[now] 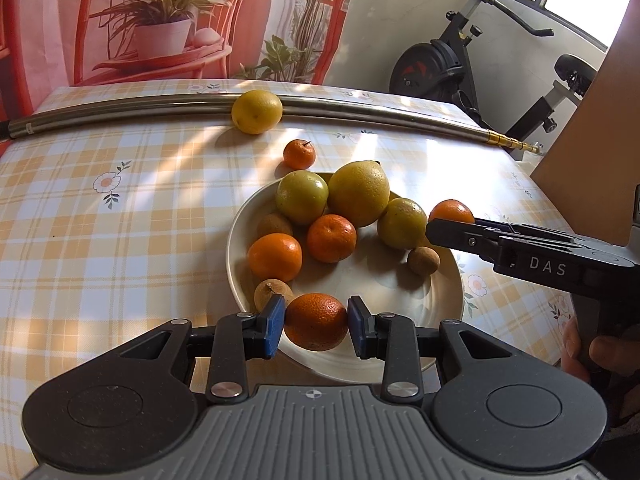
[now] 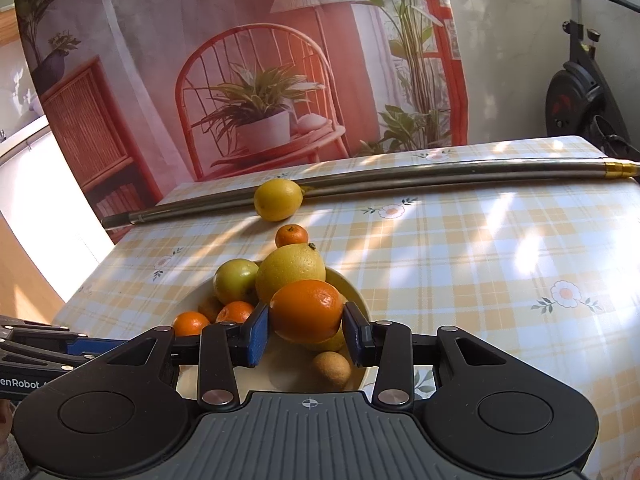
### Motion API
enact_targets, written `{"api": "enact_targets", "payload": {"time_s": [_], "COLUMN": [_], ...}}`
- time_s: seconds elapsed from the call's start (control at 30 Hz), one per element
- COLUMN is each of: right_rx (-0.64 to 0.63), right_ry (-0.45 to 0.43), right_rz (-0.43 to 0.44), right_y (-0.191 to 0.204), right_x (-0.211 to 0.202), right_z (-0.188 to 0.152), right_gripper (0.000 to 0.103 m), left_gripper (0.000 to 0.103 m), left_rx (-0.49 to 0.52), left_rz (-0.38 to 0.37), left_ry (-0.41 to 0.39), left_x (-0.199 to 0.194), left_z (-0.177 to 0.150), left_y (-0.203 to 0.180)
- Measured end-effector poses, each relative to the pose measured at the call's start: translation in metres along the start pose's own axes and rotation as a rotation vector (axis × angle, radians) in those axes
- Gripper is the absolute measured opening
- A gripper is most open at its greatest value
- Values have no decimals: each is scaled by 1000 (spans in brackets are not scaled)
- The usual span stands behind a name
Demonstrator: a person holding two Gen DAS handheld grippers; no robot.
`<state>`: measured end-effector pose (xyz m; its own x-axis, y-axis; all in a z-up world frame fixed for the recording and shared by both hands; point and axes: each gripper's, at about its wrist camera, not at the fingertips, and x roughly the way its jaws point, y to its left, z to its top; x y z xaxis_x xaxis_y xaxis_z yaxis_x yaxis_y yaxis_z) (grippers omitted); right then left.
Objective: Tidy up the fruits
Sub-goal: 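Carry the orange with the left gripper while the right gripper carries its orange over the white plate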
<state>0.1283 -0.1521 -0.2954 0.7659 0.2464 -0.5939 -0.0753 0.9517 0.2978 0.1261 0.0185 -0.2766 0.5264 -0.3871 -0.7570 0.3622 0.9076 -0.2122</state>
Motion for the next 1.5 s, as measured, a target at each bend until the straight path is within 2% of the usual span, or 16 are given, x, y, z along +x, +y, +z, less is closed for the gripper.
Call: {"api": "enact_targets", "payload": {"time_s": [0.37, 0.73, 1.03, 1.5], "right_rx": [10, -7, -12, -25], "right_ry": [39, 73, 75, 67], "right_rz": [13, 44, 48, 52], "right_y": [1, 7, 9, 11], "right_x": [3, 12, 13, 11], "right_z": [-13, -18, -18, -16], "right_gripper": [36, 36, 36, 36], "left_gripper": [36, 37, 40, 40], "left_rx": [76, 97, 113, 127], "left_rz": [34, 52, 56, 78], "left_ry": [20, 11, 29, 17], "left_x": [13, 10, 11, 6], "left_z": [-3, -7, -10, -11], "left_y": [-8, -12, -15, -16]}}
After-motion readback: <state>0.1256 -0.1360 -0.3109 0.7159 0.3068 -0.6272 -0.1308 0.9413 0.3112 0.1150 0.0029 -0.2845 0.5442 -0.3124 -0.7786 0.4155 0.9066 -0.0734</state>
